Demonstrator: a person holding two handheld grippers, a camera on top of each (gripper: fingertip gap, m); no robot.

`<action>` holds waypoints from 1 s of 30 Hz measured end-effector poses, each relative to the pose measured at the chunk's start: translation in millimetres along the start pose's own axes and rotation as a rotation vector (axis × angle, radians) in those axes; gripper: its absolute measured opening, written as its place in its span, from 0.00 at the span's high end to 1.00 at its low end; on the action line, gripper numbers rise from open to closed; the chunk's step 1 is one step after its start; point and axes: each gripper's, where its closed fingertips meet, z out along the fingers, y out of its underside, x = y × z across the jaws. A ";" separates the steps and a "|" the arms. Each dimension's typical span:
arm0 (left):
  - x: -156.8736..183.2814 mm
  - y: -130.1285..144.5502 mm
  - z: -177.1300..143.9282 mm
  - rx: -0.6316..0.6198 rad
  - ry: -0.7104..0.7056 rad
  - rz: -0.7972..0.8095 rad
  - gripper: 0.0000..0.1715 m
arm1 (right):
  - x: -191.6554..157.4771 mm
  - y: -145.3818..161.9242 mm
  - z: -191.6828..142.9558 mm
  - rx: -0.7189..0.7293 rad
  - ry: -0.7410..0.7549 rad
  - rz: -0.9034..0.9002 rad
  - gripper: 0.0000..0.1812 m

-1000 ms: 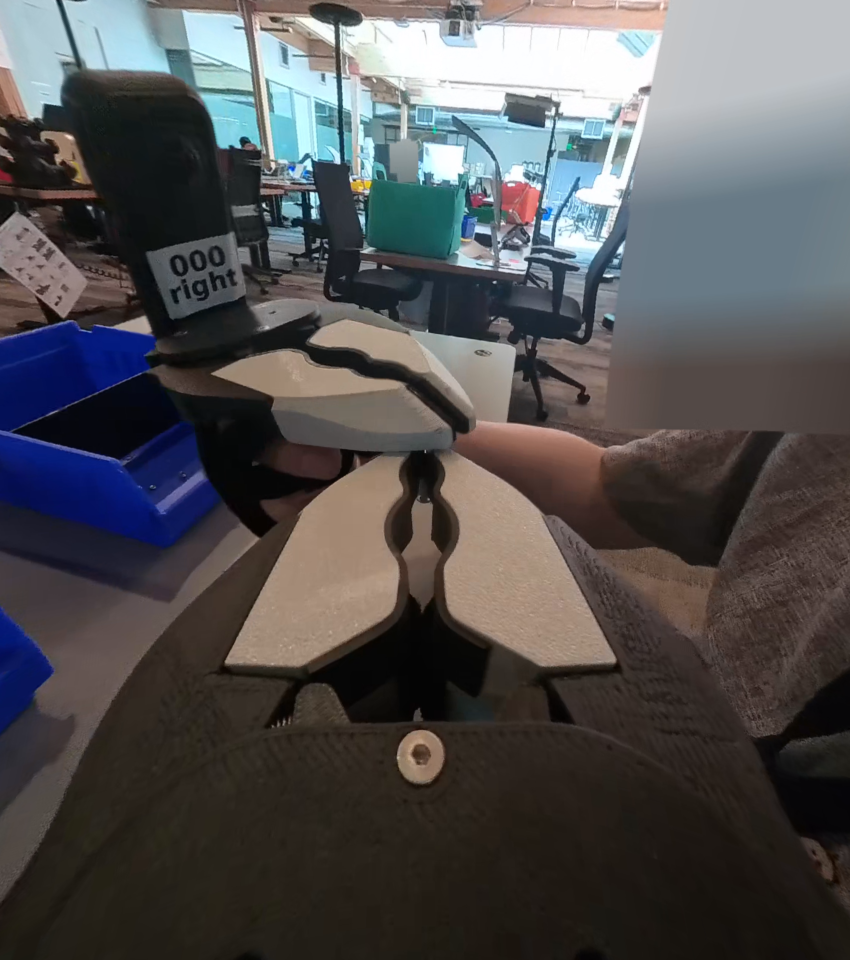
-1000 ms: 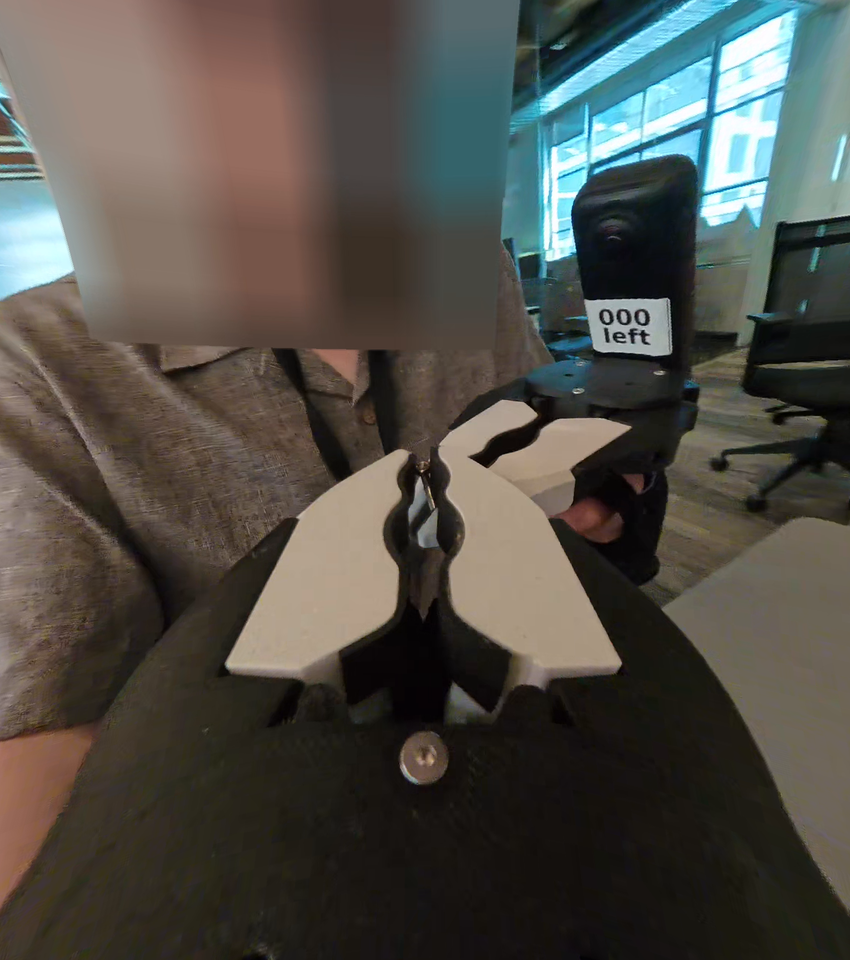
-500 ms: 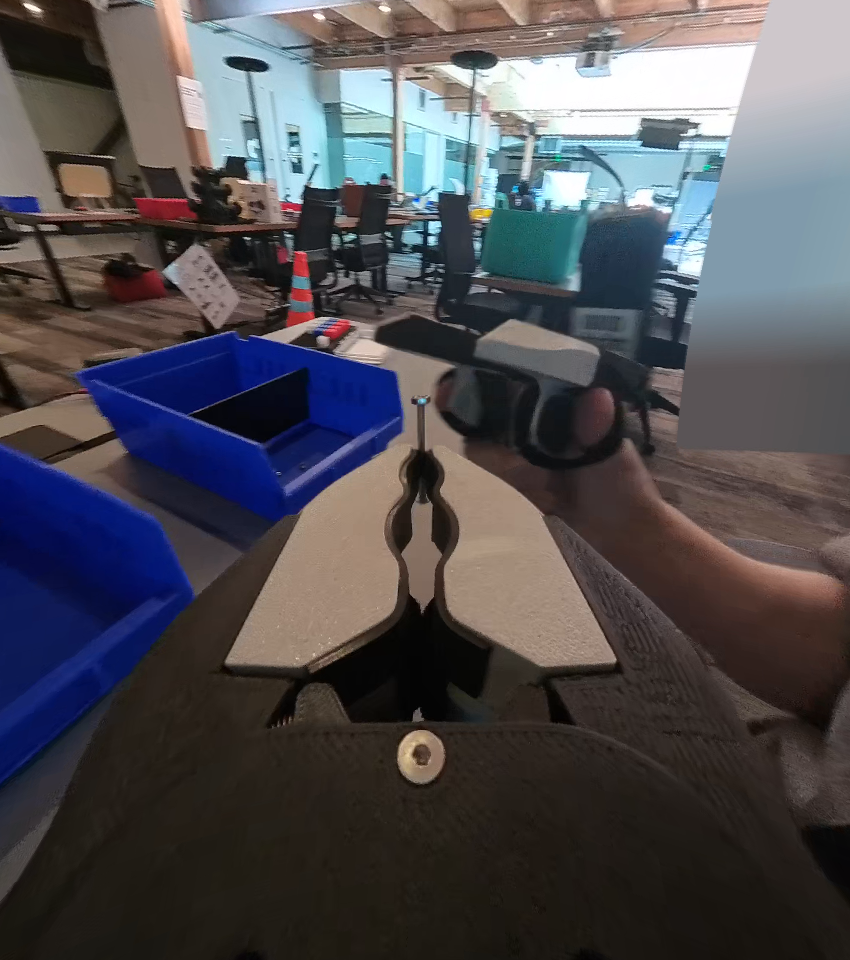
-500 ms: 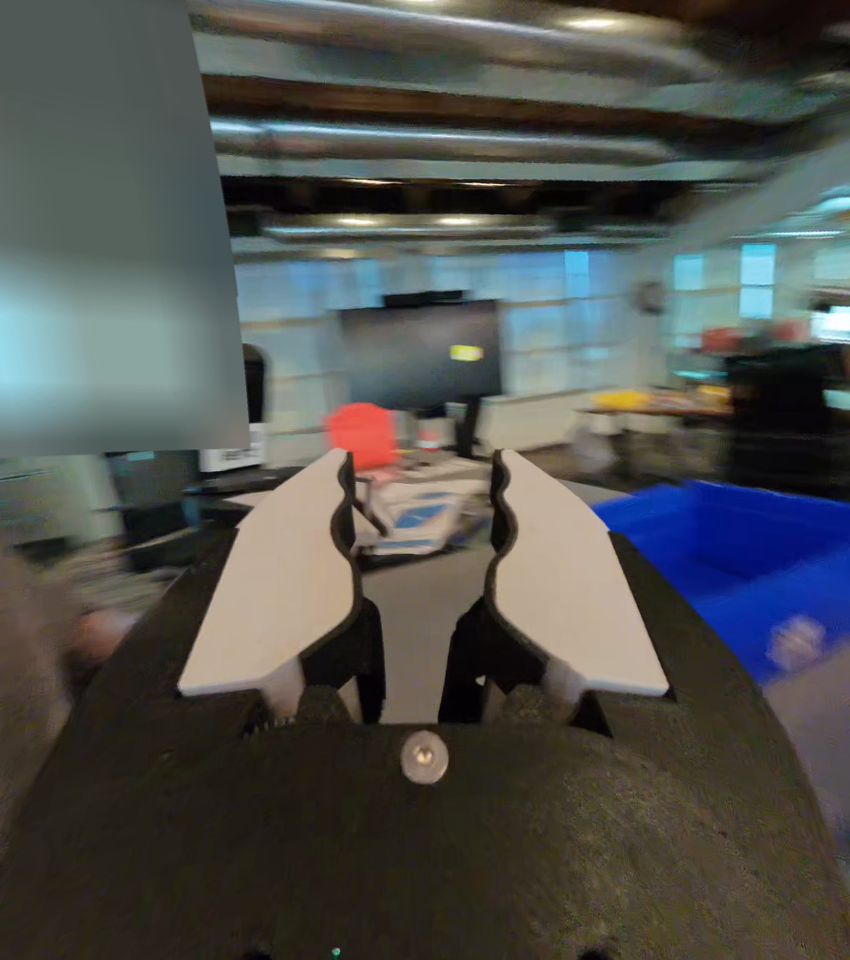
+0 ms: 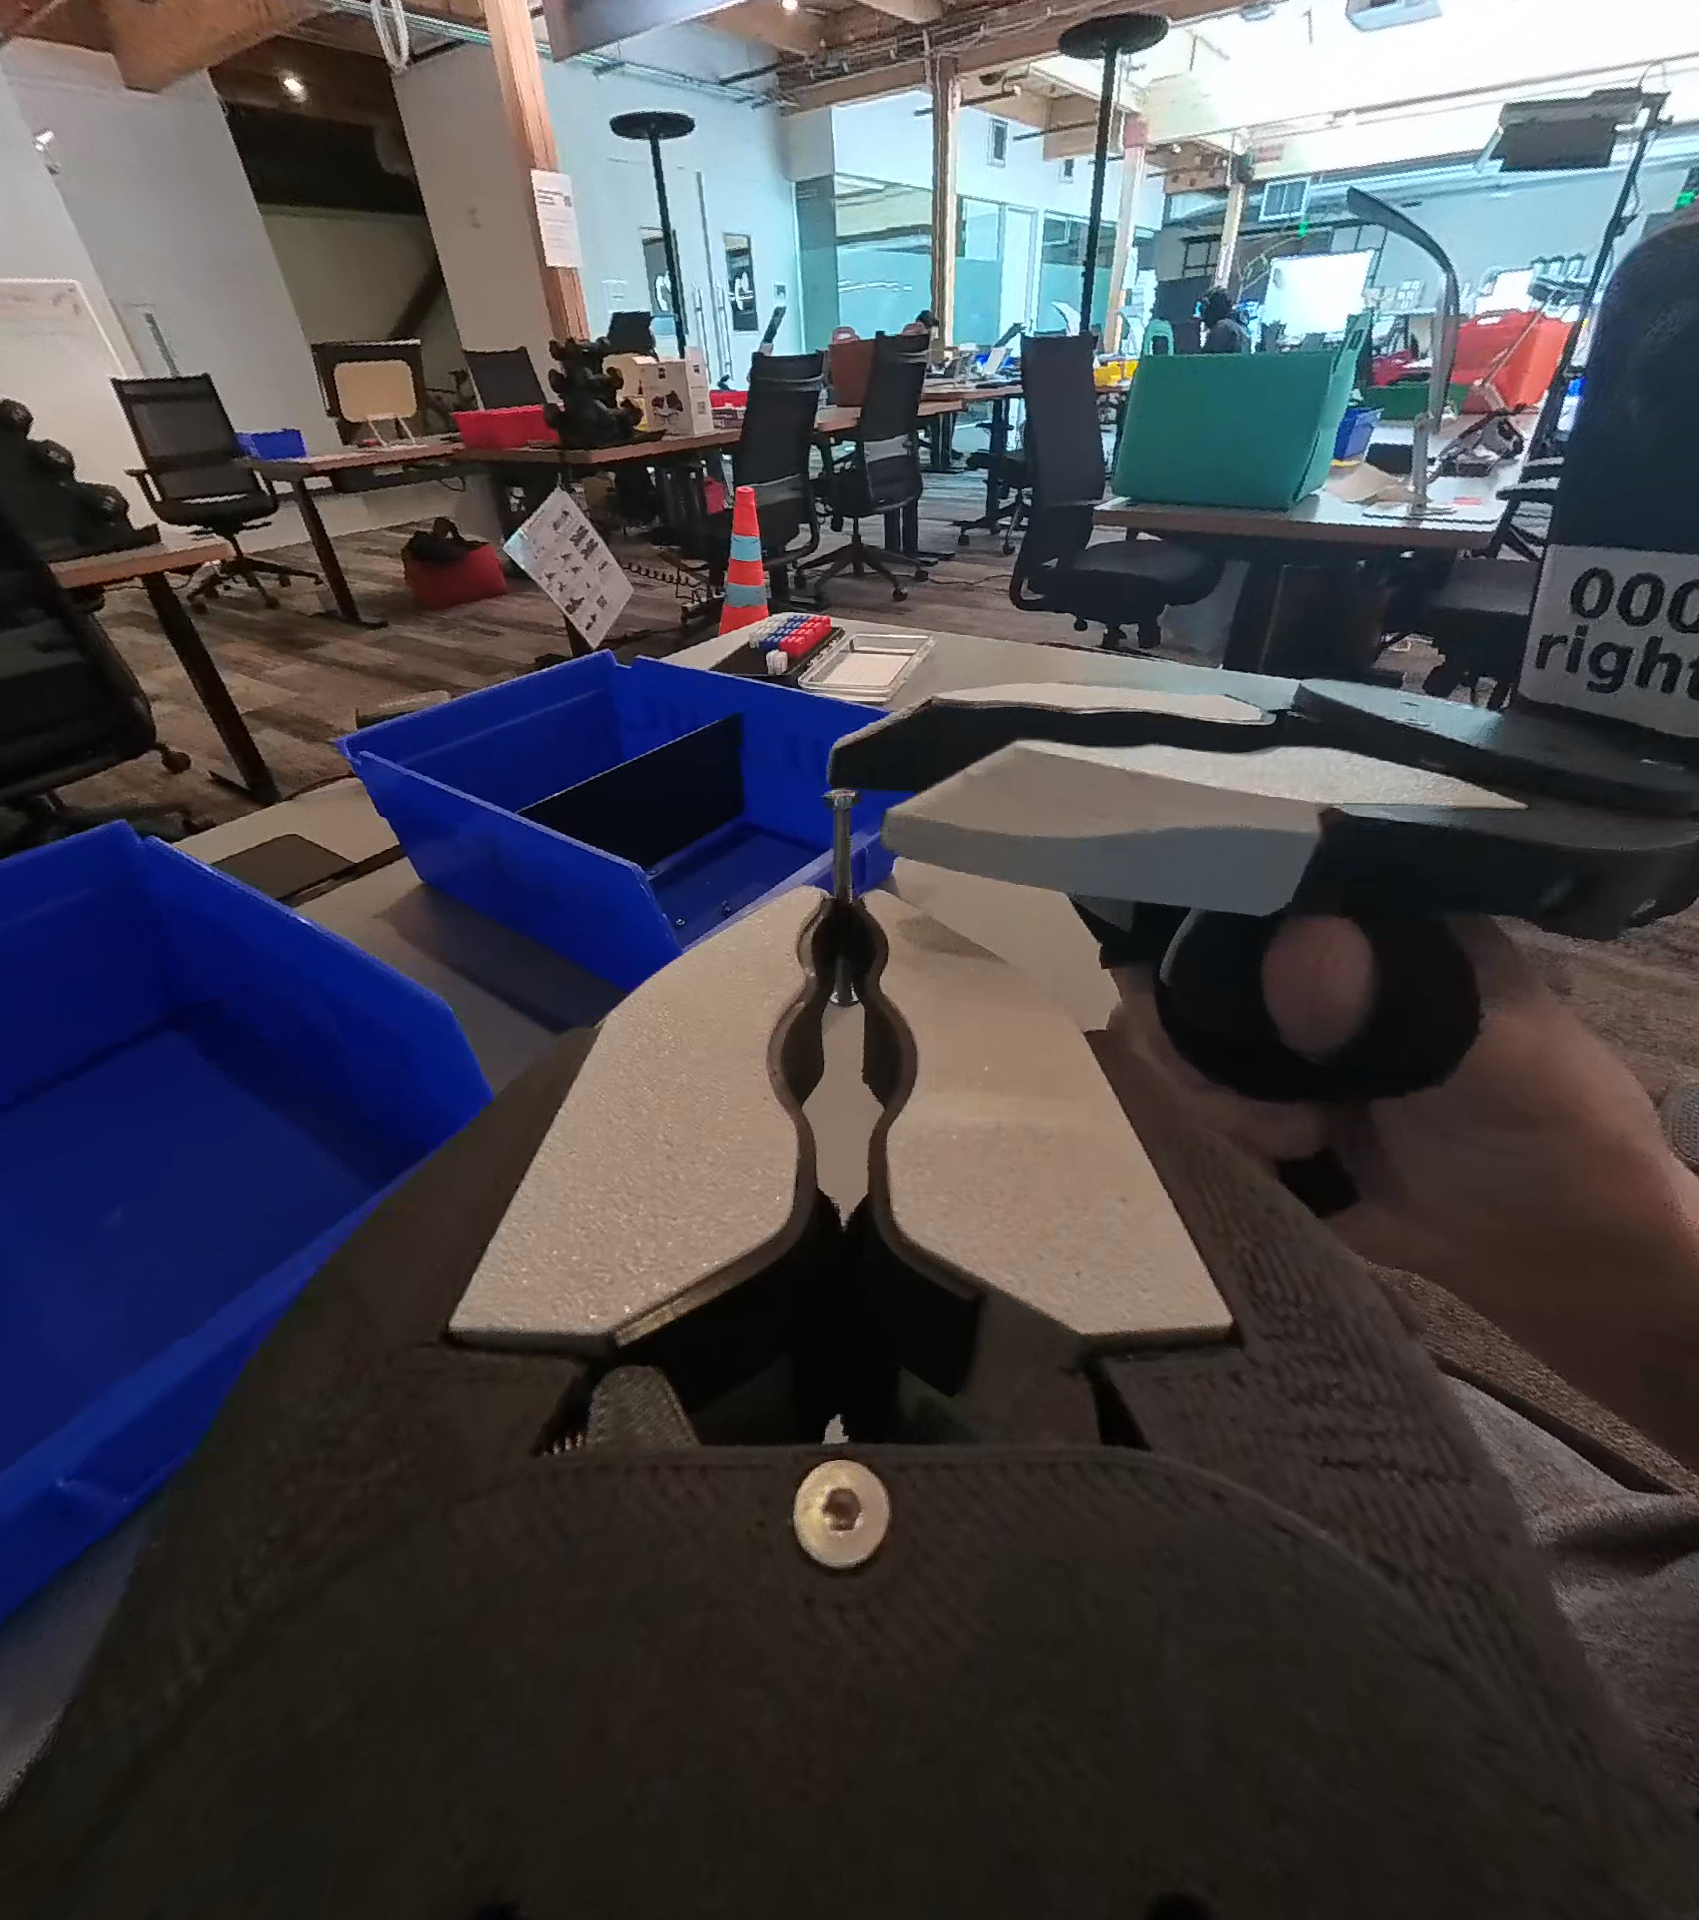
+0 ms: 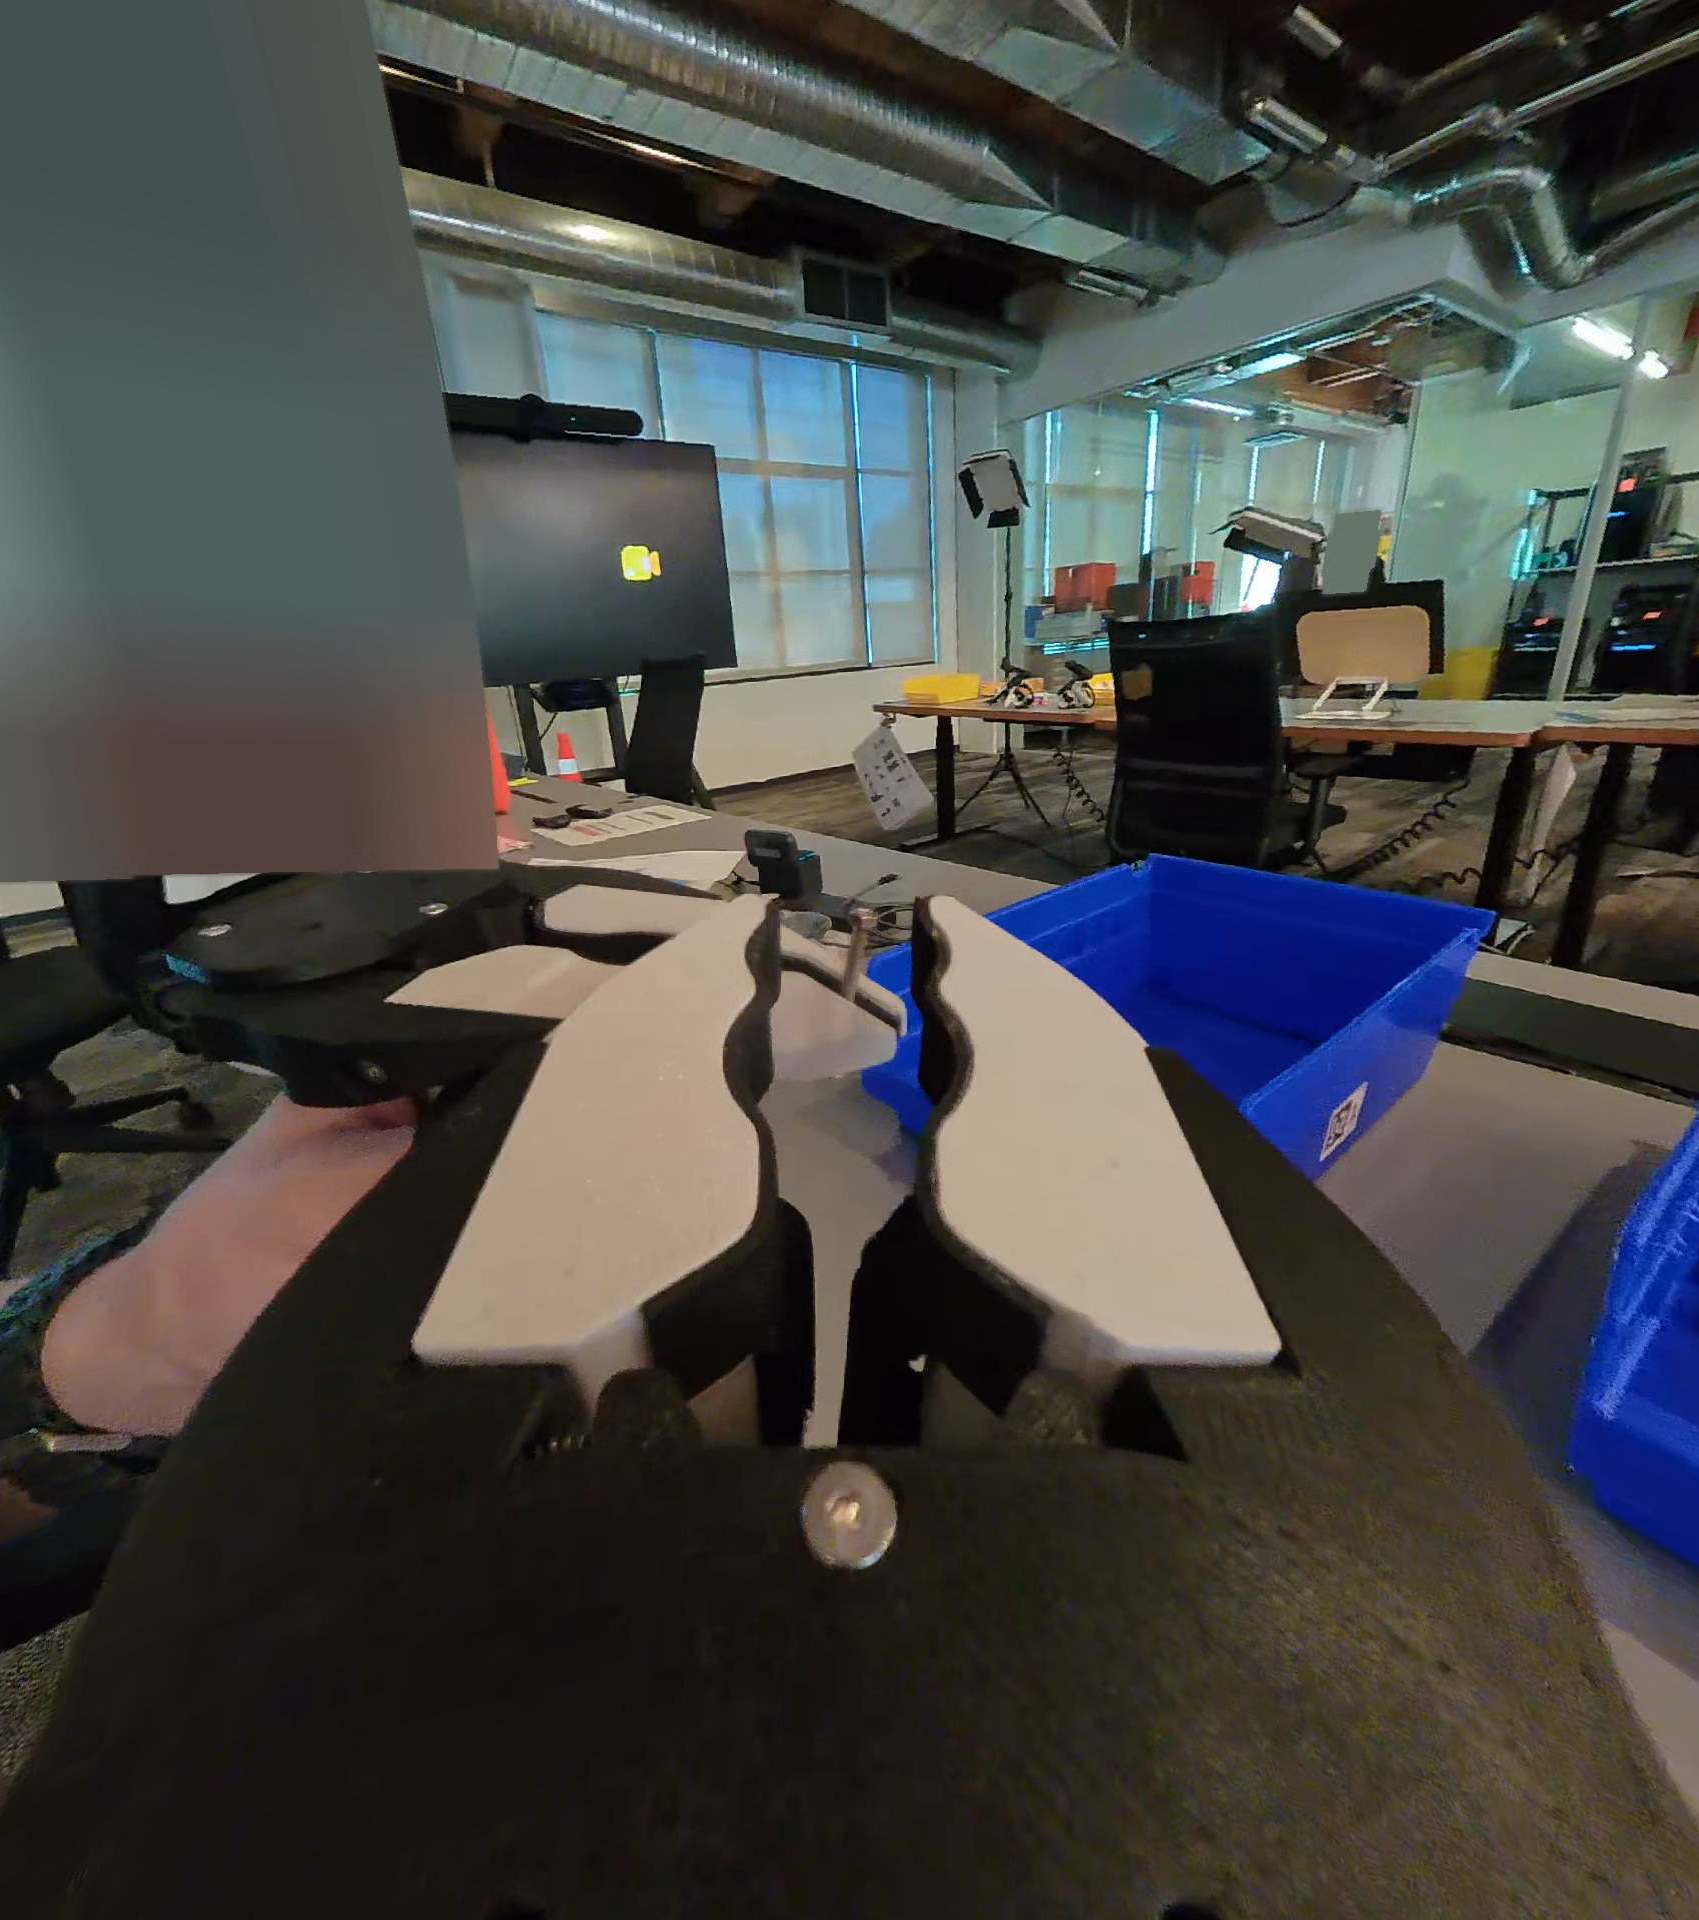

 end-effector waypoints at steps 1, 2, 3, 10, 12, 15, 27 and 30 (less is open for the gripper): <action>-0.2 -0.1 -0.1 0.000 0.000 0.001 0.99 | 0.4 -0.3 0.5 0.001 0.005 -0.004 0.88; -0.4 -0.5 -0.6 0.002 -0.001 0.001 0.99 | 0.0 -0.2 1.3 -0.002 0.001 0.000 0.89; -0.7 -0.9 -0.9 0.003 -0.002 0.003 0.99 | 0.2 0.1 2.2 -0.005 0.000 0.007 0.89; -0.2 -2.2 -1.7 0.005 -0.003 0.016 0.99 | -1.0 -0.5 6.4 -0.012 -0.019 0.025 0.93; 0.0 -2.7 -2.1 0.007 -0.001 0.017 0.99 | -1.3 -0.8 6.4 -0.012 -0.029 0.035 0.95; 0.8 -3.6 -2.6 0.010 0.002 0.021 0.99 | -0.9 -0.2 6.2 -0.016 -0.058 0.059 0.97; 40.3 -15.8 -5.5 0.060 0.273 -0.048 0.99 | -22.6 -16.9 -26.3 -0.055 -1.085 0.221 0.97; 55.6 -10.4 -2.1 0.033 0.335 -0.029 0.99 | -22.4 -14.6 -46.6 -0.134 -1.455 0.298 0.97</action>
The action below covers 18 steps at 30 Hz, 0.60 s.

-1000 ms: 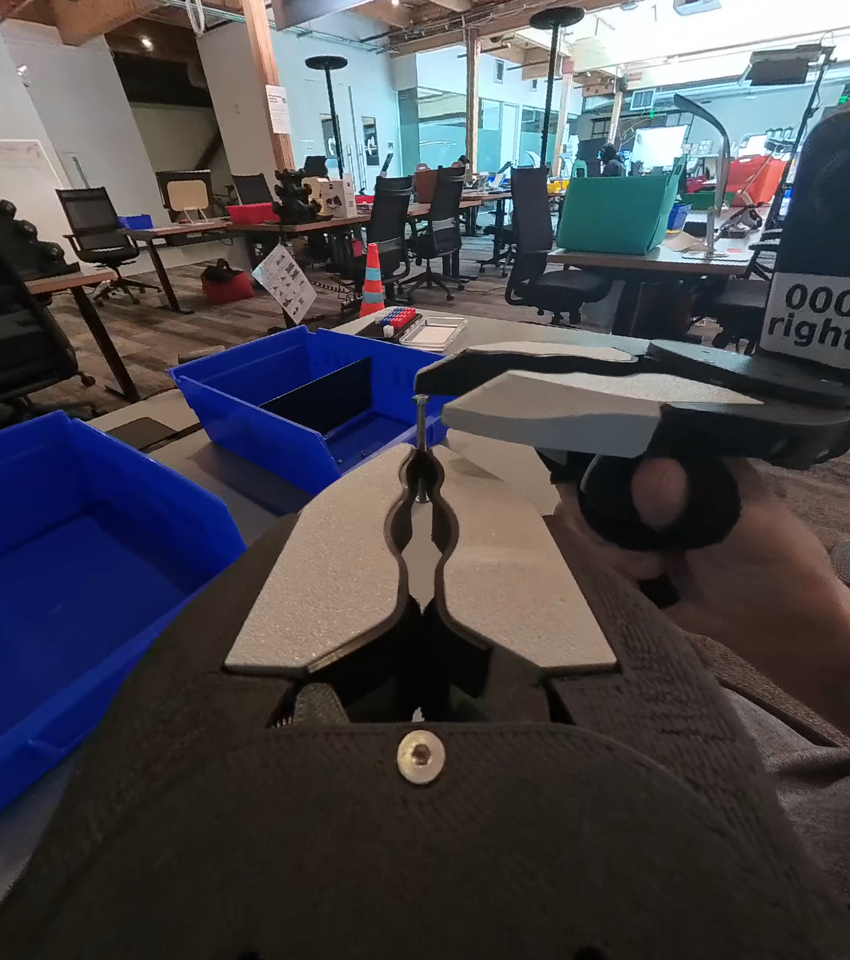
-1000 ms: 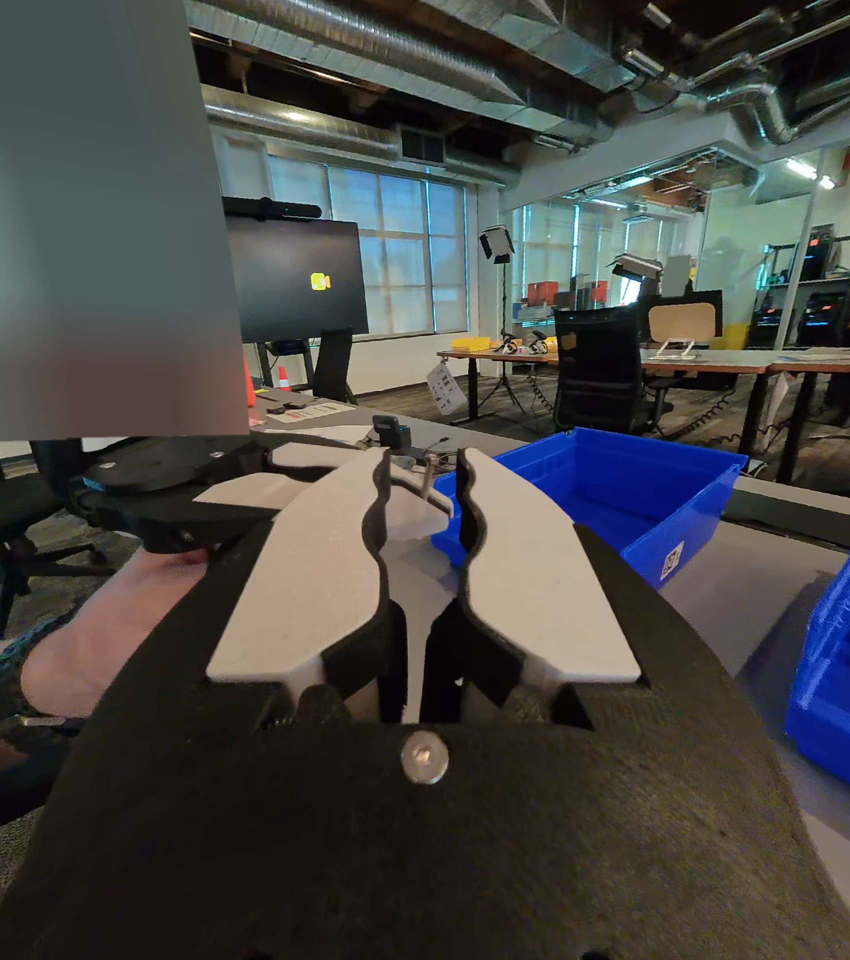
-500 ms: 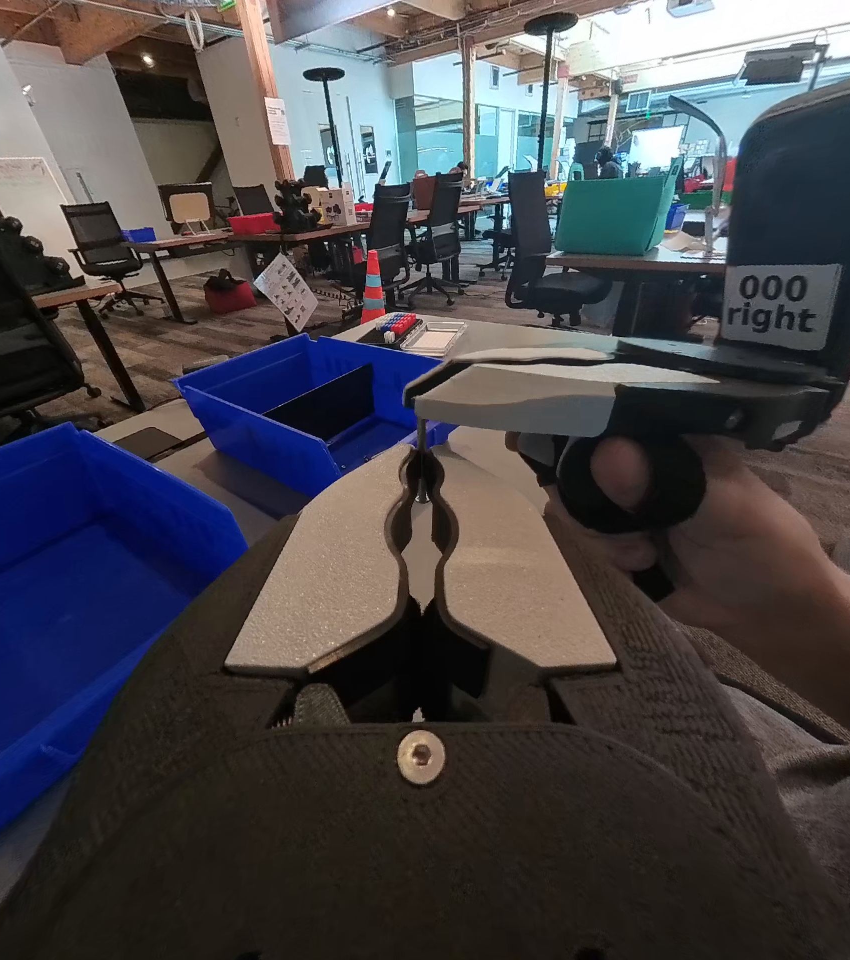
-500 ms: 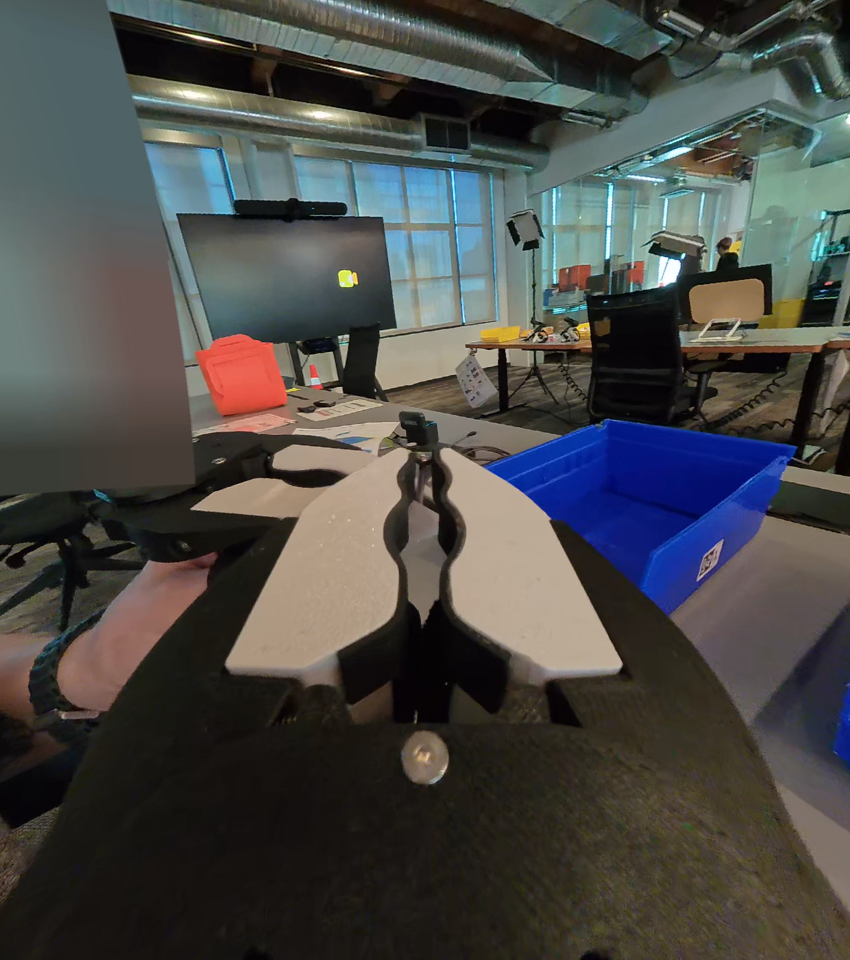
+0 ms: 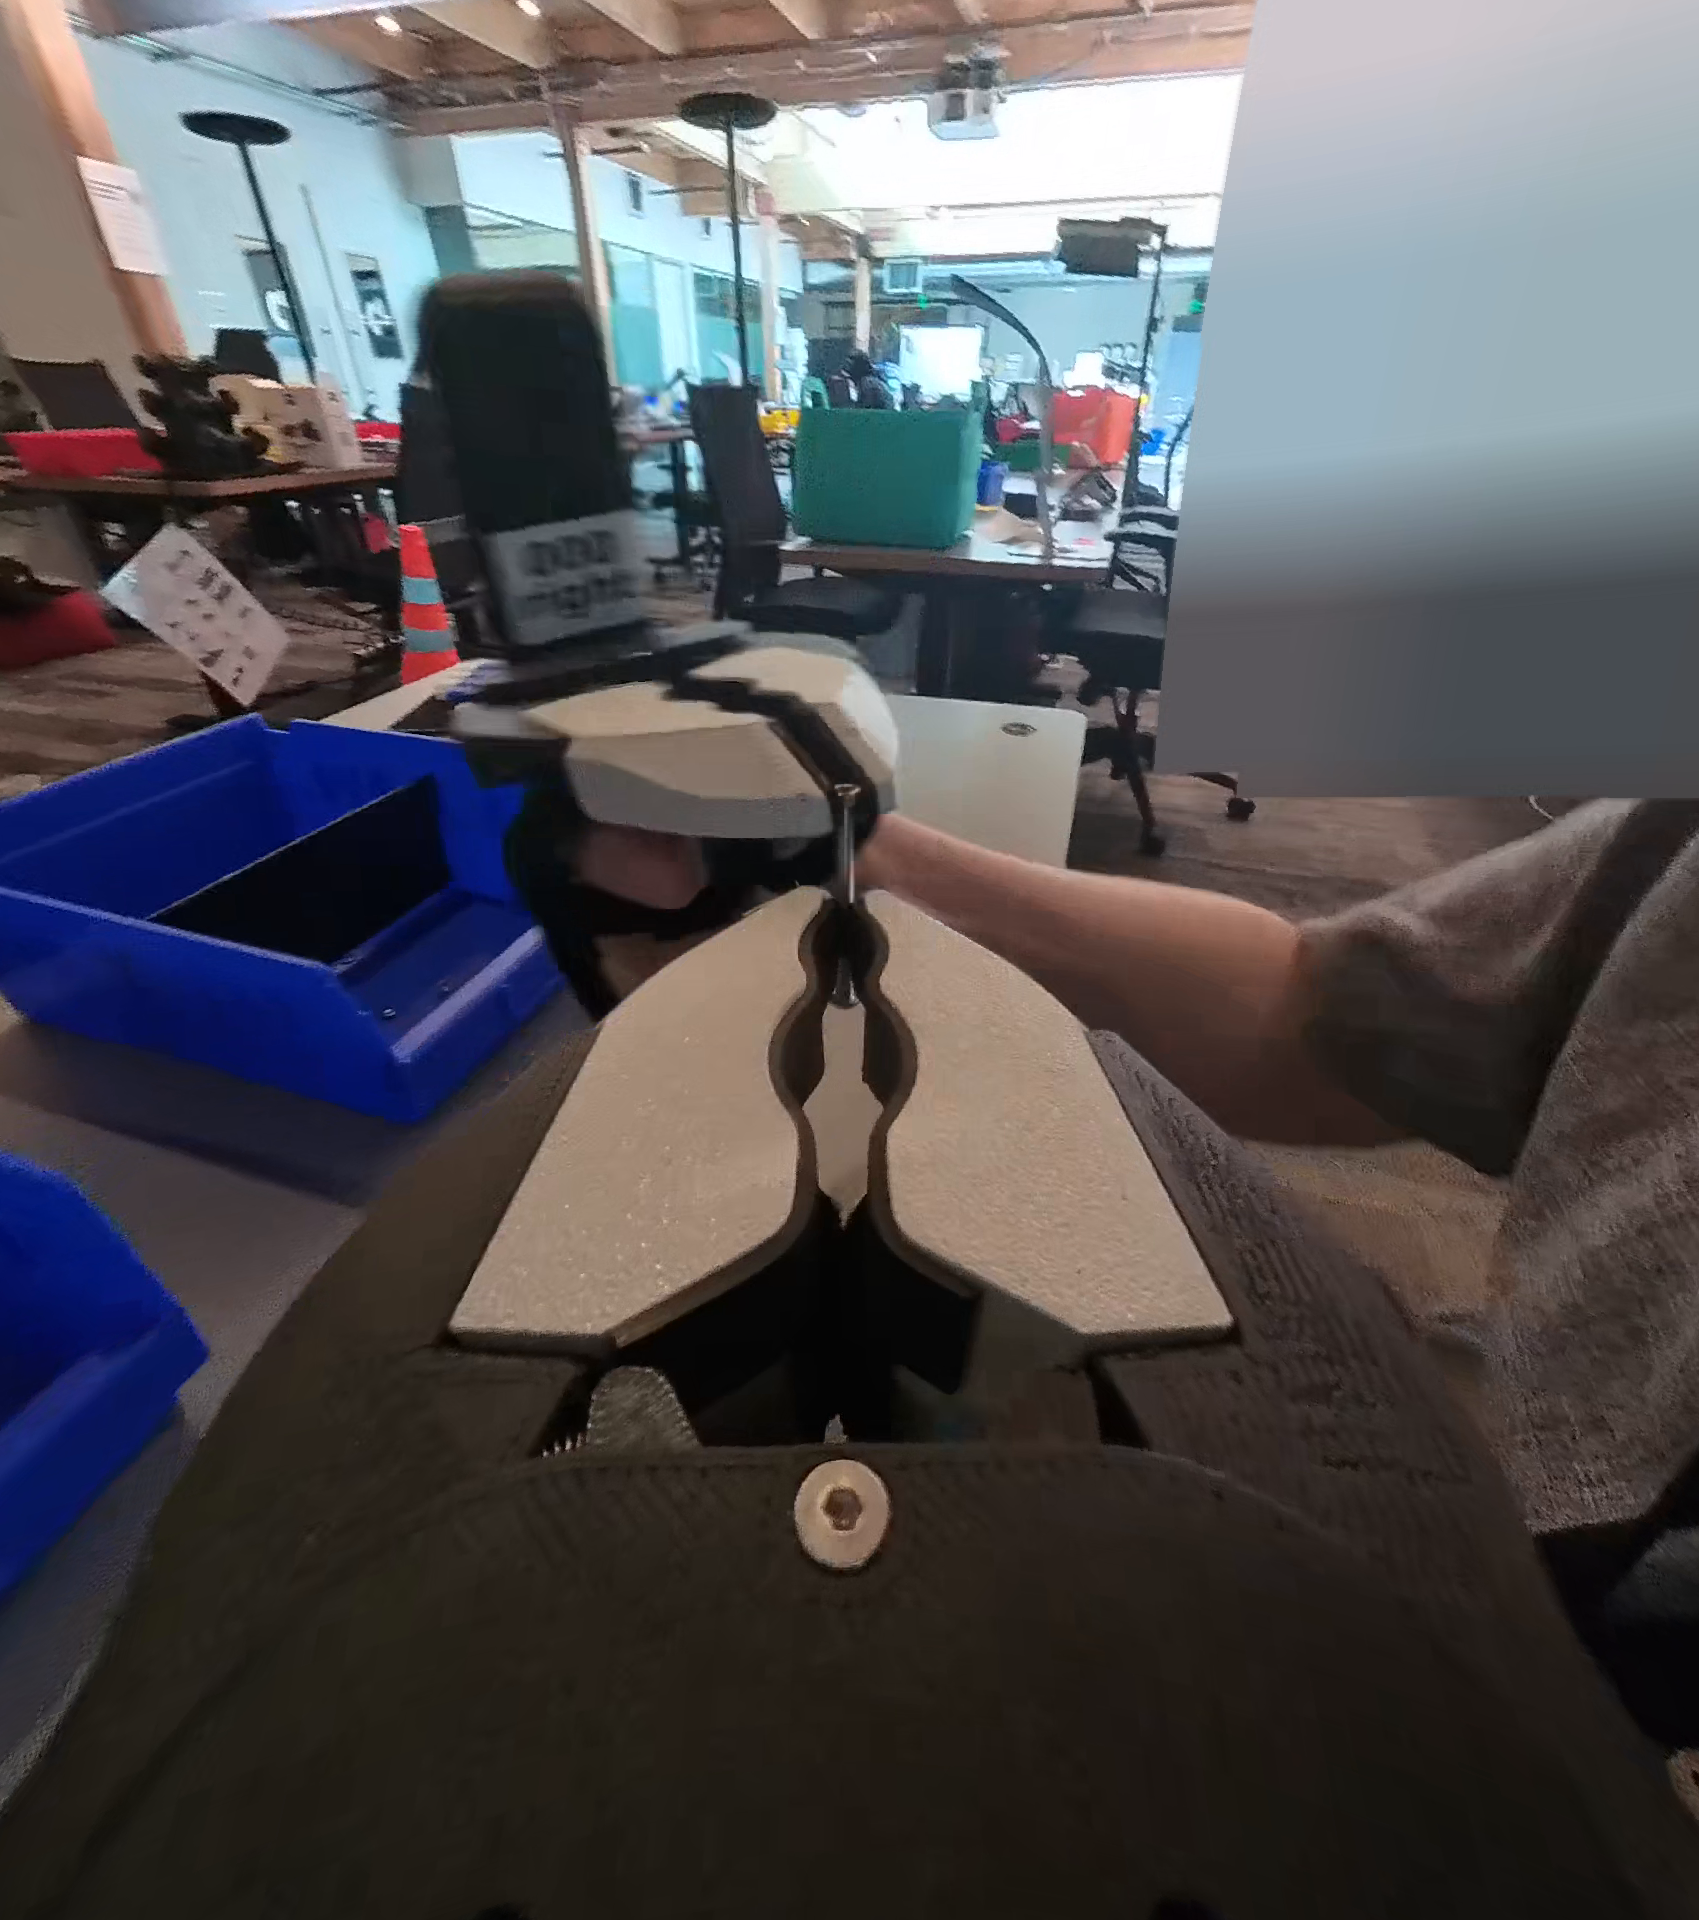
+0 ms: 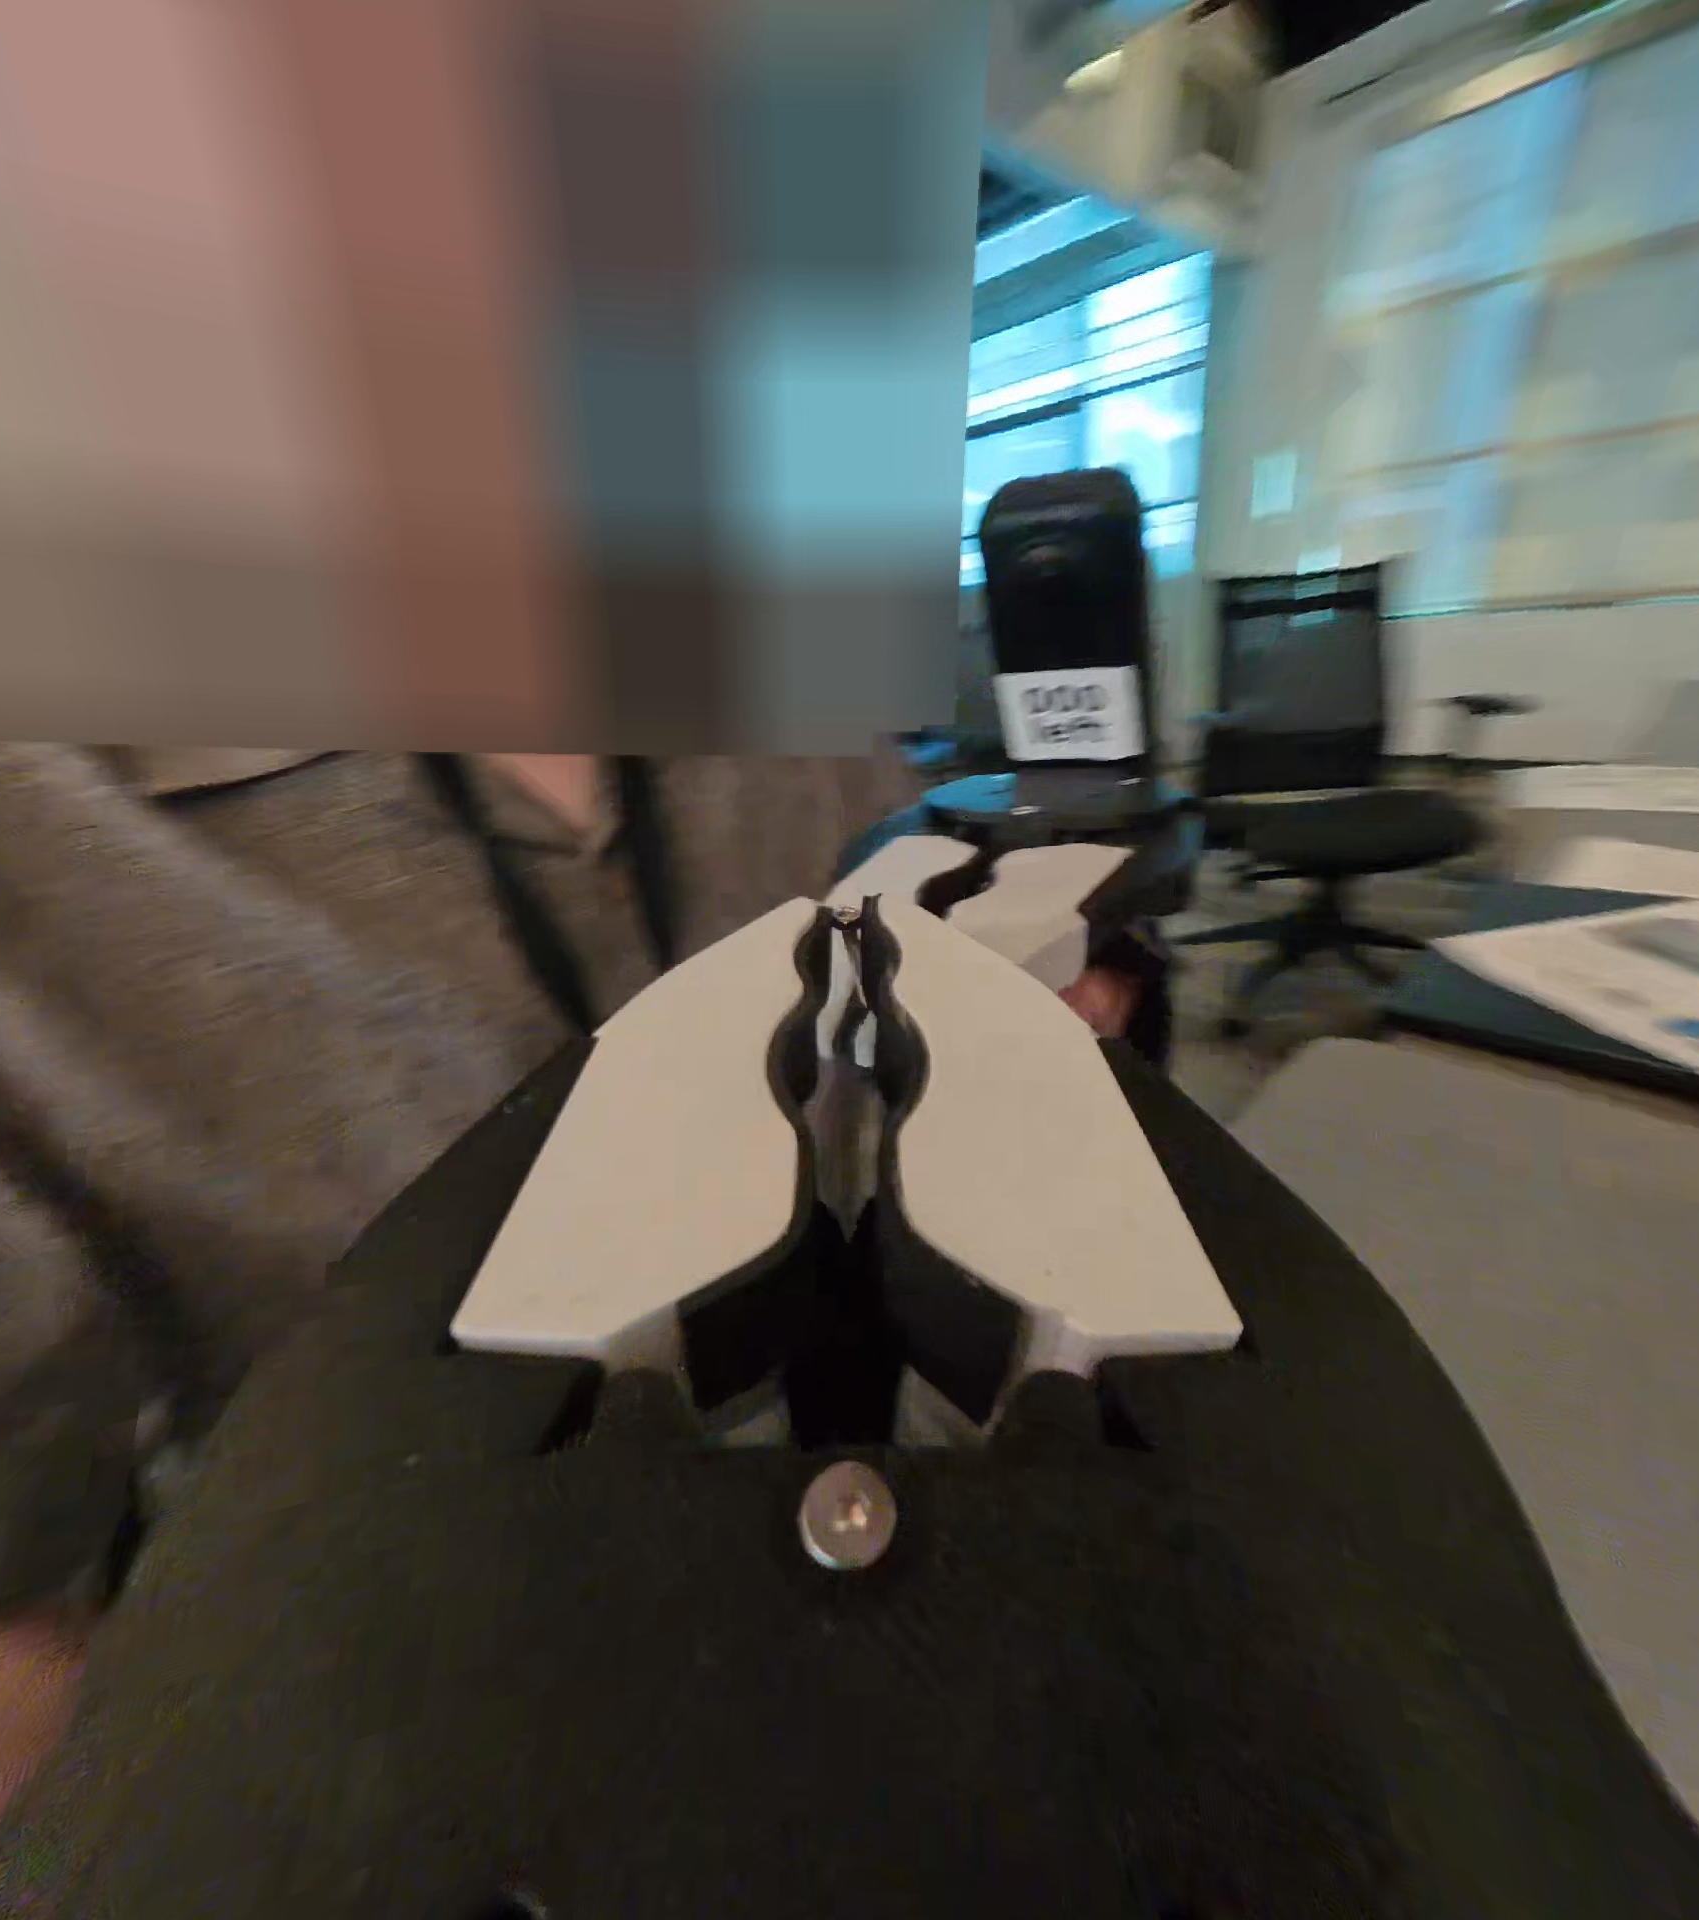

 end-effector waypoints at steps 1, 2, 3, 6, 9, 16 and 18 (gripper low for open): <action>3.6 1.8 2.2 -0.008 0.015 0.001 0.99 | -5.2 2.4 -0.6 -0.021 -0.104 0.042 0.97; 5.8 2.8 3.8 -0.010 0.020 0.001 0.99 | -8.6 4.0 -0.8 -0.039 -0.193 0.076 0.97; 6.8 3.3 4.4 -0.009 0.023 -0.001 0.99 | -10.1 4.6 -0.6 -0.053 -0.262 0.102 0.97; 4.6 1.3 2.6 0.001 0.014 -0.009 0.99 | -7.9 2.9 1.2 -0.063 -0.359 0.143 0.97; 1.7 -1.7 0.0 0.006 -0.004 -0.002 0.99 | -4.2 -0.6 2.5 -0.032 -0.332 0.126 0.97; -3.3 -3.6 -3.0 0.015 -0.029 0.002 0.99 | 3.6 -7.5 -3.7 0.094 -0.103 0.048 0.90; -7.4 -4.8 -5.3 0.017 -0.049 0.010 0.99 | 8.2 -8.9 -4.8 0.126 0.070 -0.009 0.88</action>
